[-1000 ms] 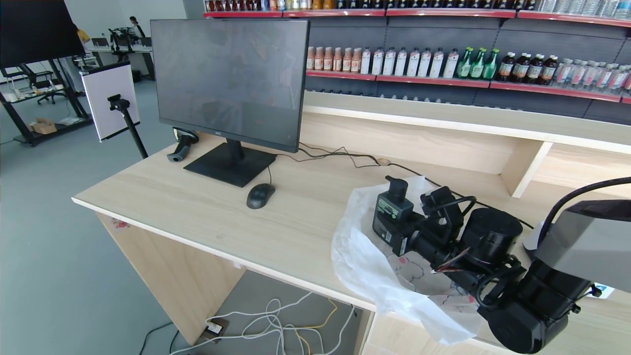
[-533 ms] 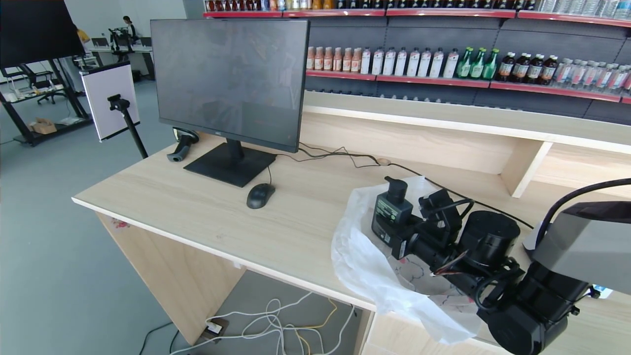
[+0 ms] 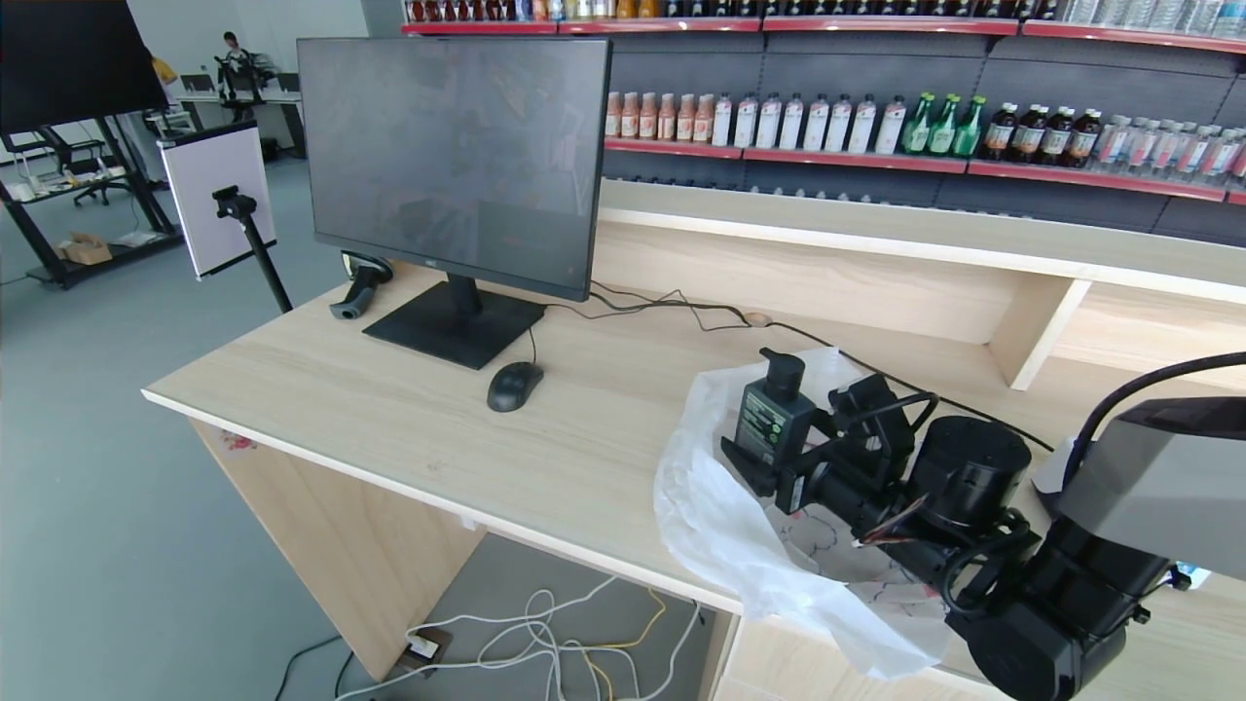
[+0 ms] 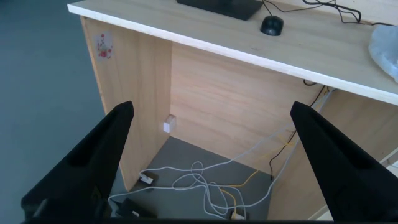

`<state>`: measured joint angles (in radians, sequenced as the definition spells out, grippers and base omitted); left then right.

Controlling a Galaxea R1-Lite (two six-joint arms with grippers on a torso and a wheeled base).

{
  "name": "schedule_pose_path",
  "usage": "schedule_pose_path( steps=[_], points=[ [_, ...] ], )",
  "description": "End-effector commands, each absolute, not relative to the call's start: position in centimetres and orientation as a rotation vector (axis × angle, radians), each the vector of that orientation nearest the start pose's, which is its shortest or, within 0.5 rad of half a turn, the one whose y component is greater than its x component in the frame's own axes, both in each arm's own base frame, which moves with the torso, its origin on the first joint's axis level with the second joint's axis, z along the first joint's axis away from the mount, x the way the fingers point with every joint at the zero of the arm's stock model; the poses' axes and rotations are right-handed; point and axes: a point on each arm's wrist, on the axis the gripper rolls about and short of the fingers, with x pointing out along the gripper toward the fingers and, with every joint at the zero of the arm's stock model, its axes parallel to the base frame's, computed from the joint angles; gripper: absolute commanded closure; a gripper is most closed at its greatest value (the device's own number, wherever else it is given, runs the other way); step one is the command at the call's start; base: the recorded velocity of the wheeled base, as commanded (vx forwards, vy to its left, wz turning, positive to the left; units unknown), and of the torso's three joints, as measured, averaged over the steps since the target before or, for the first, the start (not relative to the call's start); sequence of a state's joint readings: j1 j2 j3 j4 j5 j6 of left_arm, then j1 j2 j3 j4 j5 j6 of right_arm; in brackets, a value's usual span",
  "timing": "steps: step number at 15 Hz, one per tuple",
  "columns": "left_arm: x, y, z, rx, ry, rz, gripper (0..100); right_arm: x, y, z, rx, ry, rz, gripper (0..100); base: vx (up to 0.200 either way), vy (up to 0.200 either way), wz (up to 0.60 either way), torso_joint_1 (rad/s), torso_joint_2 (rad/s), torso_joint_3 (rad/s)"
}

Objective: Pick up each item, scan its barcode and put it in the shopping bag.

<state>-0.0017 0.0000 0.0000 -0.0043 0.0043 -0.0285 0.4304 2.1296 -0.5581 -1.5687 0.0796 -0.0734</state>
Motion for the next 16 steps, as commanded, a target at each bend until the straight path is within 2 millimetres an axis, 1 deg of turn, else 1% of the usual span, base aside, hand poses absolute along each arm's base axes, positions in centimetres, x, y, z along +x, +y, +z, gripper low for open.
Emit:
schedule_pose_path(
  steps=[1, 4, 5, 7, 9, 12, 16],
  points=[
    [-2.3, 0.0, 7.6, -0.029, -0.005, 0.003, 0, 30.0, 14.0, 8.8, -0.069, -0.036, 0.510, 0, 0.000, 0.000, 0.00, 0.000, 0.00, 0.000],
    [-2.3, 0.0, 7.6, -0.029, -0.005, 0.003, 0, 29.6, 13.7, 10.0, -0.069, -0.072, 0.505, 0, 0.000, 0.000, 0.00, 0.000, 0.00, 0.000],
    [-2.3, 0.0, 7.6, -0.028, -0.005, 0.003, 0, 29.1, 13.4, 10.1, -0.071, -0.063, 0.503, 0, 0.000, 0.000, 0.00, 0.000, 0.00, 0.000],
    [-2.3, 0.0, 7.6, -0.028, -0.005, 0.003, 0, 28.7, 13.2, 10.5, -0.070, -0.069, 0.502, 0, 0.000, 0.000, 0.00, 0.000, 0.00, 0.000],
    [-2.3, 0.0, 7.6, -0.028, -0.005, 0.003, 0, 27.9, 12.8, 11.1, -0.068, -0.078, 0.500, 0, 0.000, 0.000, 0.00, 0.000, 0.00, 0.000],
    [-2.3, 0.0, 7.6, -0.029, -0.005, 0.003, 0, 27.3, 12.5, 12.3, -0.062, -0.115, 0.499, 0, 0.000, 0.000, 0.00, 0.000, 0.00, 0.000],
    [-2.3, 0.0, 7.6, -0.028, -0.005, 0.003, 0, 26.9, 12.3, 12.8, -0.058, -0.127, 0.498, 0, 0.000, 0.000, 0.00, 0.000, 0.00, 0.000]
  ],
)
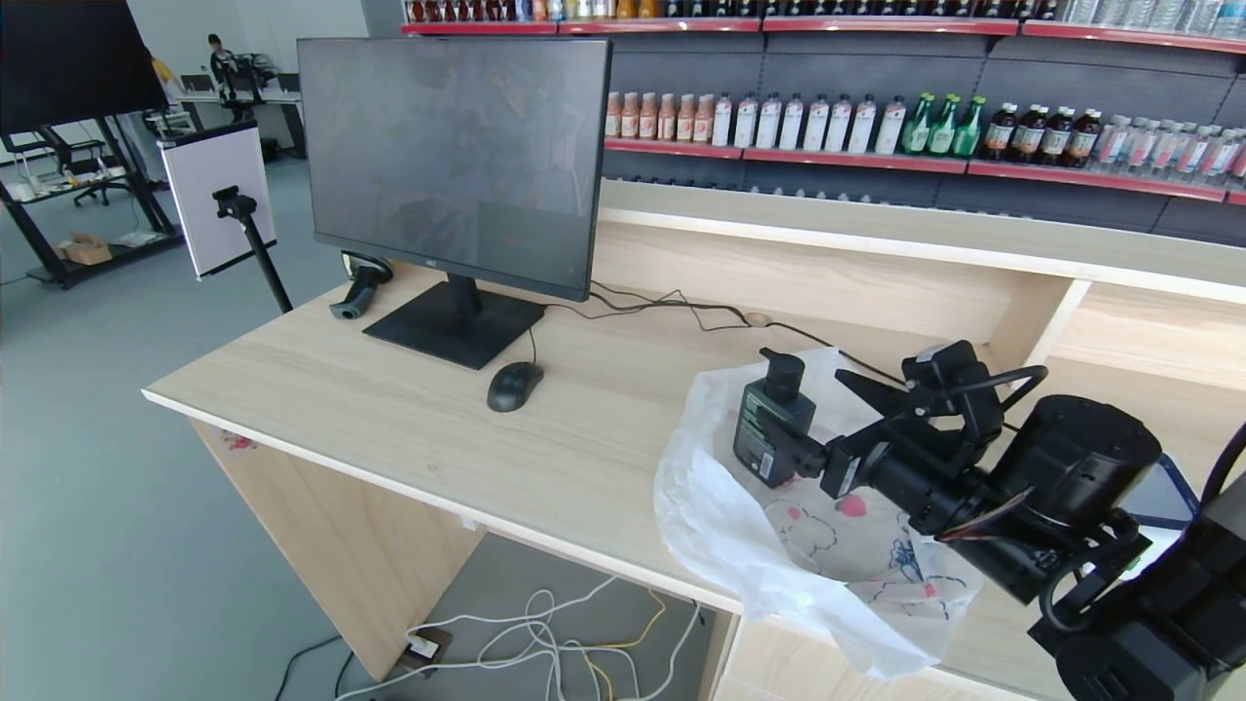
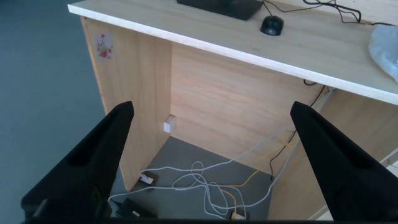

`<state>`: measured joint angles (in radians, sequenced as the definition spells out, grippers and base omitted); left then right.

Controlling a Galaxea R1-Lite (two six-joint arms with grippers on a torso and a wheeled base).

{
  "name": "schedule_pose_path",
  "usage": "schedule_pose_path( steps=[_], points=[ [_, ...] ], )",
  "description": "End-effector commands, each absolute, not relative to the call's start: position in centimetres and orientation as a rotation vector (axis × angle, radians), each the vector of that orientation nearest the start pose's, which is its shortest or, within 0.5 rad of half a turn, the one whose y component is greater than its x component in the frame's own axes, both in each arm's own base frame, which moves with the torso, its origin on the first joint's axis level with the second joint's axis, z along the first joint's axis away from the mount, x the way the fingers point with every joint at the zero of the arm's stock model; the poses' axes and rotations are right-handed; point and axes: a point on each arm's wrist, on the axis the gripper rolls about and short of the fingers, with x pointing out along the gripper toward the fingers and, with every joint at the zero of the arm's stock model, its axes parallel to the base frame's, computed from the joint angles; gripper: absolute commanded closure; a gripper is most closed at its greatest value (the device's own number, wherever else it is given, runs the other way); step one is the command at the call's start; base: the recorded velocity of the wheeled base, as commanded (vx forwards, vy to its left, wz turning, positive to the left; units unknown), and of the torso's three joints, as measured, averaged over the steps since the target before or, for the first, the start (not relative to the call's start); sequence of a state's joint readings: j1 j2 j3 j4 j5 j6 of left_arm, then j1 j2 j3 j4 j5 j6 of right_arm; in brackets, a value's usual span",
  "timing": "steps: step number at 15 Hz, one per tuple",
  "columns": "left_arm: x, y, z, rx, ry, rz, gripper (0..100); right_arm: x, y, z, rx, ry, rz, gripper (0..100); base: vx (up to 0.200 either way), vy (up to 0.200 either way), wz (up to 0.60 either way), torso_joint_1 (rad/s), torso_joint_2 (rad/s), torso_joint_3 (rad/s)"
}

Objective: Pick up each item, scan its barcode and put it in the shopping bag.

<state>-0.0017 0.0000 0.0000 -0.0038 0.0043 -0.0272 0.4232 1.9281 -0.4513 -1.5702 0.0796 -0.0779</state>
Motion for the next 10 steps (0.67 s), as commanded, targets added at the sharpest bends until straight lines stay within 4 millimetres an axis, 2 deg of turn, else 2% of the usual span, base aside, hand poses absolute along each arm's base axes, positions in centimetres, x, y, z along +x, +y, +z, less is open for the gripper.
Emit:
schedule_pose_path(
  steps=[1, 8, 10],
  points=[
    [-2.3, 0.0, 7.6, -0.028, -0.005, 0.003, 0, 26.5, 12.0, 13.1, -0.057, -0.131, 0.495, 0, 0.000, 0.000, 0.00, 0.000, 0.00, 0.000],
    [-2.3, 0.0, 7.6, -0.028, -0.003, 0.003, 0, 25.4, 10.5, 15.2, -0.045, -0.196, 0.457, 0, 0.000, 0.000, 0.00, 0.000, 0.00, 0.000],
    [-2.3, 0.0, 7.6, -0.028, -0.005, 0.003, 0, 25.5, 9.7, 15.4, -0.047, -0.200, 0.427, 0, 0.000, 0.000, -0.60, 0.005, 0.00, 0.002]
  ],
)
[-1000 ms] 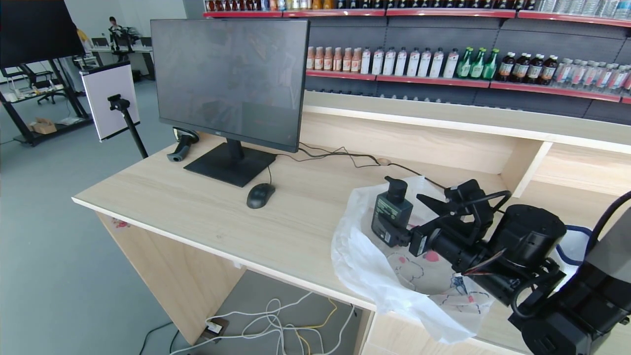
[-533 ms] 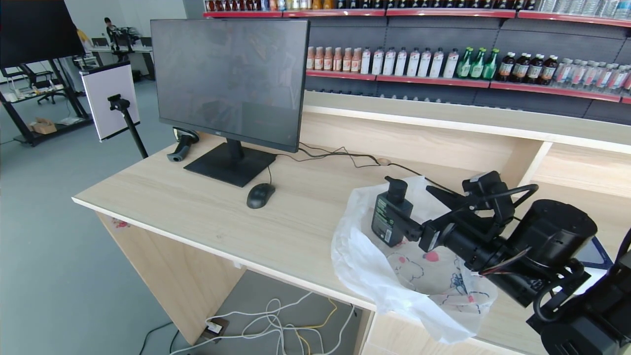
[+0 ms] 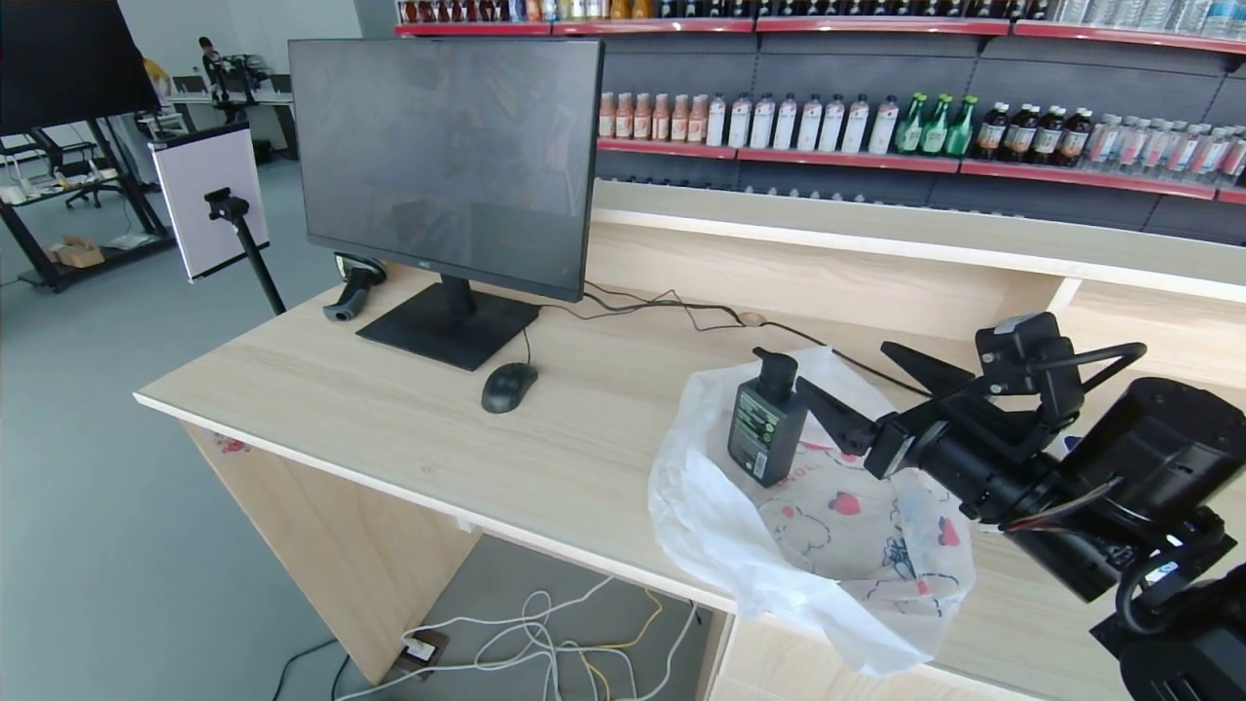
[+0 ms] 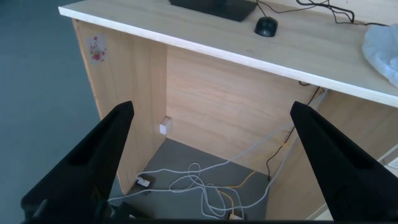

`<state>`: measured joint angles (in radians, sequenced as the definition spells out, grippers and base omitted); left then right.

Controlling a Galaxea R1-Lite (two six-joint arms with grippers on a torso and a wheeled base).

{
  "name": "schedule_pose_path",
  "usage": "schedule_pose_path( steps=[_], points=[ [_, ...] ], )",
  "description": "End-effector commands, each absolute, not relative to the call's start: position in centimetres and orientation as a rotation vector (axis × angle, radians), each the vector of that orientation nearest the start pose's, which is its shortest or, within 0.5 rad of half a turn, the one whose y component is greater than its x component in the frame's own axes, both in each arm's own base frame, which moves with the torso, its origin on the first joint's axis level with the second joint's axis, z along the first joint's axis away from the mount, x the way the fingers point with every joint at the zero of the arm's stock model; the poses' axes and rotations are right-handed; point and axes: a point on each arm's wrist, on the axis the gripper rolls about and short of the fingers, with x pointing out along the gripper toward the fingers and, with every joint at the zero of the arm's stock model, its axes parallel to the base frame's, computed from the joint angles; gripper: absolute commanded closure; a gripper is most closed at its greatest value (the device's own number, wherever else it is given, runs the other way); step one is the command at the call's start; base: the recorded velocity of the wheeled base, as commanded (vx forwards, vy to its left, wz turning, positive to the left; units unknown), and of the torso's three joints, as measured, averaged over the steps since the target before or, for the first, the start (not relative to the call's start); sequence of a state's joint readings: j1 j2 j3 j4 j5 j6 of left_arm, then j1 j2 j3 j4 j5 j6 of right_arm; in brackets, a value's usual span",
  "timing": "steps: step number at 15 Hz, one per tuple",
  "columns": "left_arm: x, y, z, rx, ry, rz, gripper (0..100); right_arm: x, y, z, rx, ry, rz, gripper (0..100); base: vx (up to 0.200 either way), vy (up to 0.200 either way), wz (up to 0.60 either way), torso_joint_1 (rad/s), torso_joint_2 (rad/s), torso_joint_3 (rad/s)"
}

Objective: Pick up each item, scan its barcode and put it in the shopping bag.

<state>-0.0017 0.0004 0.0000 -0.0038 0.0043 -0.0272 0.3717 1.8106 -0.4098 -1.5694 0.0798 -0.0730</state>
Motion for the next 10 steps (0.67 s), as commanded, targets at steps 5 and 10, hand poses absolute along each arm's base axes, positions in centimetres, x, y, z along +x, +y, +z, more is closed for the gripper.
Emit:
schedule_pose_path(
  steps=[5, 10],
  points=[
    [-2.28, 0.01, 7.56, -0.028, -0.002, 0.003, 0, 25.56, 9.60, 15.49, -0.046, -0.206, 0.424, 0, 0.000, 0.000, -0.60, 0.001, 0.00, 0.003],
    [-2.28, 0.01, 7.56, -0.031, -0.002, 0.003, 0, 25.68, 9.83, 15.70, -0.046, -0.217, 0.429, 0, 0.000, -0.040, -0.36, 0.004, 0.00, 0.004]
  ],
)
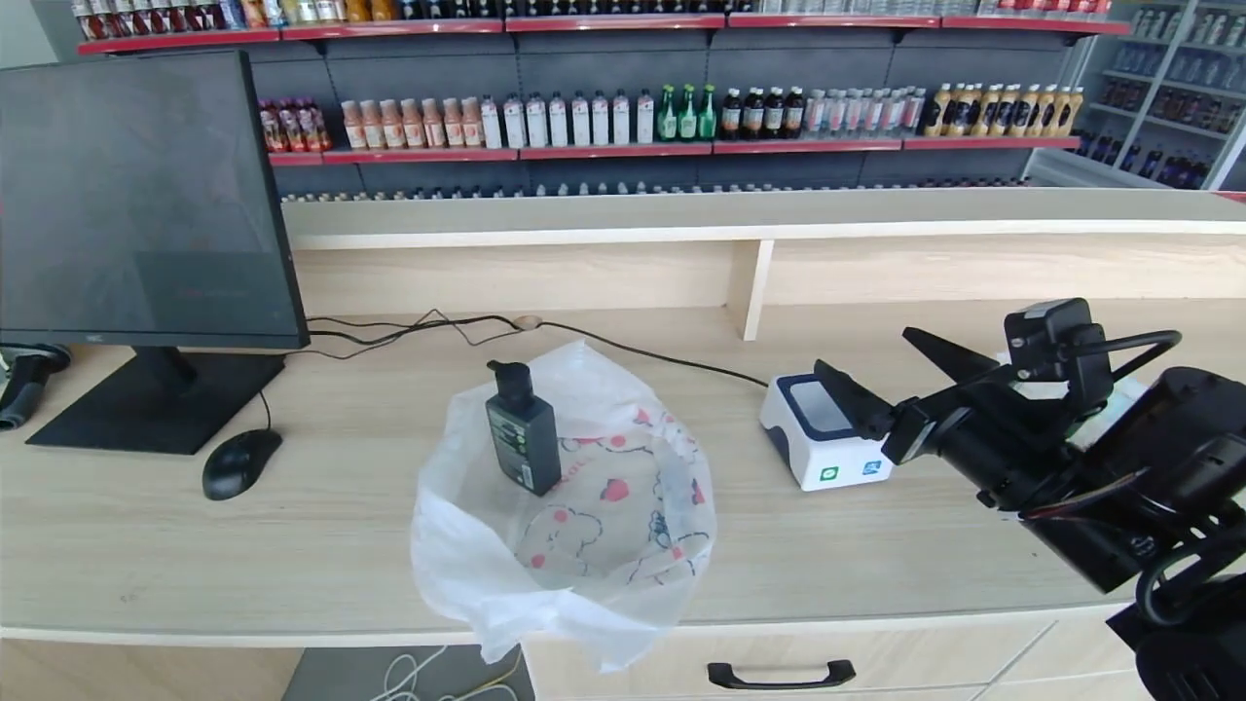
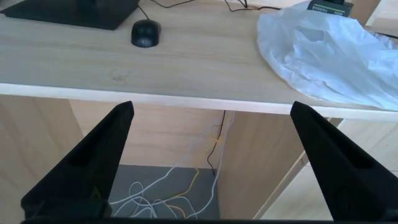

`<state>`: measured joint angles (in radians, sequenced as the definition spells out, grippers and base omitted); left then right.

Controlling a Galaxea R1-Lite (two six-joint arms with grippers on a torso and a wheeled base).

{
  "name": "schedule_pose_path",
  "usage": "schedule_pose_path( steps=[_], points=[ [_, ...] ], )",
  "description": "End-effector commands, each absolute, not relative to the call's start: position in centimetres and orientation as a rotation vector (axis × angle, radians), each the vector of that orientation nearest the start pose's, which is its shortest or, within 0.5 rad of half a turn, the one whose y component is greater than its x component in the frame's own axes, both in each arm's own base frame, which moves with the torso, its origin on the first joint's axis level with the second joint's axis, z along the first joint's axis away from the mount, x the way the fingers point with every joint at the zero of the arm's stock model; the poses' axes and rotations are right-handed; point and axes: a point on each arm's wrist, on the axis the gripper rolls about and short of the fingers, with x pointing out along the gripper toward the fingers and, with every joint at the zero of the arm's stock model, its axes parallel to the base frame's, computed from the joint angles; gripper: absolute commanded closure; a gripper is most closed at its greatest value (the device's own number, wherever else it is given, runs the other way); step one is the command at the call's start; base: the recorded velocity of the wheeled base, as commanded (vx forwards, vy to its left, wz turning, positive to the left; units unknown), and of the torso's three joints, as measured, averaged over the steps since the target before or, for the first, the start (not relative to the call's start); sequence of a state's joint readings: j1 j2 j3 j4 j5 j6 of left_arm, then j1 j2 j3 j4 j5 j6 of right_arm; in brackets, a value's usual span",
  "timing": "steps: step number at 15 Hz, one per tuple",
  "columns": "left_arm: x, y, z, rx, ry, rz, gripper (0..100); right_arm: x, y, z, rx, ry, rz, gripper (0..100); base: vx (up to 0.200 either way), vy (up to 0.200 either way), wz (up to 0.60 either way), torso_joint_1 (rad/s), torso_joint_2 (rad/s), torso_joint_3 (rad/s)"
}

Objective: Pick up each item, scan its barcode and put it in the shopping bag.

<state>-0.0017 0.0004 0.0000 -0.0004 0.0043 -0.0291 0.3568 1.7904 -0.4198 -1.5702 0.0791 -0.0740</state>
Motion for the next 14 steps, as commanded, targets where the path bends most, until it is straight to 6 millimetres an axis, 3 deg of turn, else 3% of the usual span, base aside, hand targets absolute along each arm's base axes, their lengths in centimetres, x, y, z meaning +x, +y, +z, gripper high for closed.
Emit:
schedule_pose_path(
  steps=[1, 14],
  points=[
    [-2.28, 0.01, 7.56, -0.029, -0.002, 0.003, 0, 25.61, 9.80, 15.83, -0.045, -0.221, 0.429, 0, 0.000, -0.200, 0.00, 0.002, 0.00, 0.007],
    [-2.28, 0.02, 7.56, -0.034, -0.002, 0.005, 0, 25.36, 9.71, 16.29, -0.044, -0.239, 0.428, 0, 0.000, -0.200, 0.00, 0.005, 0.00, 0.003]
  ],
)
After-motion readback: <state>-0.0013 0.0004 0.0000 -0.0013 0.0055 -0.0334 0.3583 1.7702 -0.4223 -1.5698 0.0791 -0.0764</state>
